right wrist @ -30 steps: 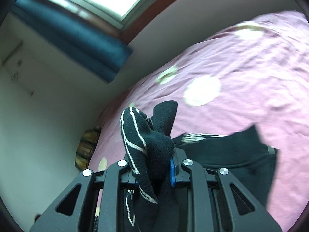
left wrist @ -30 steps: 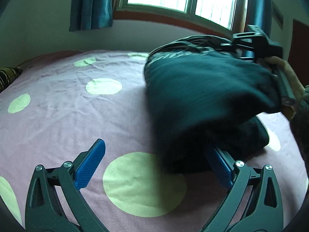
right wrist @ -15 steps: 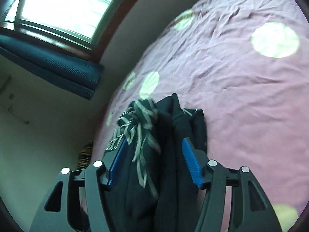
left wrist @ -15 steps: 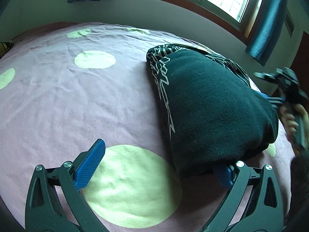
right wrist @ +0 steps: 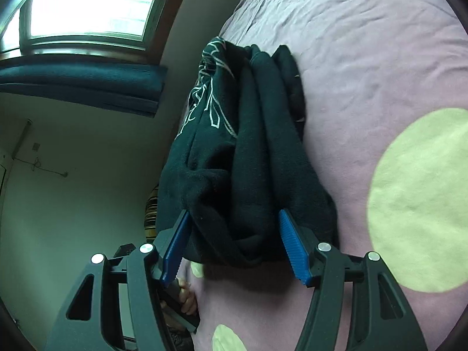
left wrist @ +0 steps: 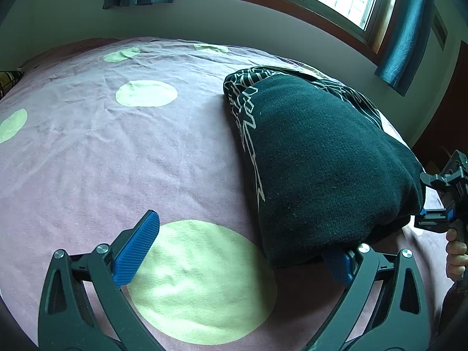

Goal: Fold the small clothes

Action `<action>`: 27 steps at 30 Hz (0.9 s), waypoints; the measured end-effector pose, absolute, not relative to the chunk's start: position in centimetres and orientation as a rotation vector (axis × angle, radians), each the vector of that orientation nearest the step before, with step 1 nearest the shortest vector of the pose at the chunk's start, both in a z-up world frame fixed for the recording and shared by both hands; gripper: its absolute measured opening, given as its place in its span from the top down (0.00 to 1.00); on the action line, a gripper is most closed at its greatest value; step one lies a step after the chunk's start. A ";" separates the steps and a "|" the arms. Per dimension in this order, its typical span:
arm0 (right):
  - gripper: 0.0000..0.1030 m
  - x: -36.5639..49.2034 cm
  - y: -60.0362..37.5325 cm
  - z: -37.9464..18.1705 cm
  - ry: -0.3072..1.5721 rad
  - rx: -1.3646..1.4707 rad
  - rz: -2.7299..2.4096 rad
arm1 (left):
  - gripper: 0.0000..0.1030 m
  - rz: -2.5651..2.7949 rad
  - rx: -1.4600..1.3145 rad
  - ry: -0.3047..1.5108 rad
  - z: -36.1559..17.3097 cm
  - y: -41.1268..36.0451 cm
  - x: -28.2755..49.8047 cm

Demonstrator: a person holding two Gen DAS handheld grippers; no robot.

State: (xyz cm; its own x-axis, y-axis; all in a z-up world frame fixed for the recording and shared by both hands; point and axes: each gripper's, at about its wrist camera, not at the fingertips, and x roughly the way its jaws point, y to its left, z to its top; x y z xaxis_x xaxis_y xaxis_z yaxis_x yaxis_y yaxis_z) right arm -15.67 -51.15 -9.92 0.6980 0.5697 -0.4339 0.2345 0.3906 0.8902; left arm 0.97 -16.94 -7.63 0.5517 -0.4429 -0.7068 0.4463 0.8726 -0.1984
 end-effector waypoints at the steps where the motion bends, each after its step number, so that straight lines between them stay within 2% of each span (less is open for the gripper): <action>1: 0.72 -15.5 -51.0 -9.6 0.810 1.163 0.245 | 0.02 -0.524 0.005 0.834 -7.5 -17.0 1.0; 2: 0.79 -15.4 -50.9 -9.2 0.805 1.144 0.250 | 0.02 -0.519 0.005 0.828 -7.3 -17.0 0.9; 9: 0.81 -17.2 -51.1 -2.0 0.678 0.937 0.219 | 0.02 -0.535 0.063 0.768 -5.8 -18.5 -0.2; 11: 0.82 -17.8 -51.5 -3.2 0.705 0.916 0.191 | 0.02 -0.531 0.096 0.777 -6.5 -19.0 -0.4; 16: 0.82 -18.0 -53.4 -10.6 0.793 1.003 0.145 | 0.02 -0.524 0.115 0.872 -8.4 -19.4 0.7; 22: 0.80 -18.1 -53.8 -11.4 0.758 1.045 0.200 | 0.02 -0.570 0.062 0.897 -8.4 -18.3 0.7; 25: 0.69 -17.7 -53.9 -11.5 0.770 1.075 0.226 | 0.02 -0.635 0.021 0.920 -8.1 -17.1 -0.1; 27: 0.66 -18.0 -53.9 -11.1 0.784 1.081 0.235 | 0.02 -0.684 -0.002 0.926 -7.6 -16.4 -0.8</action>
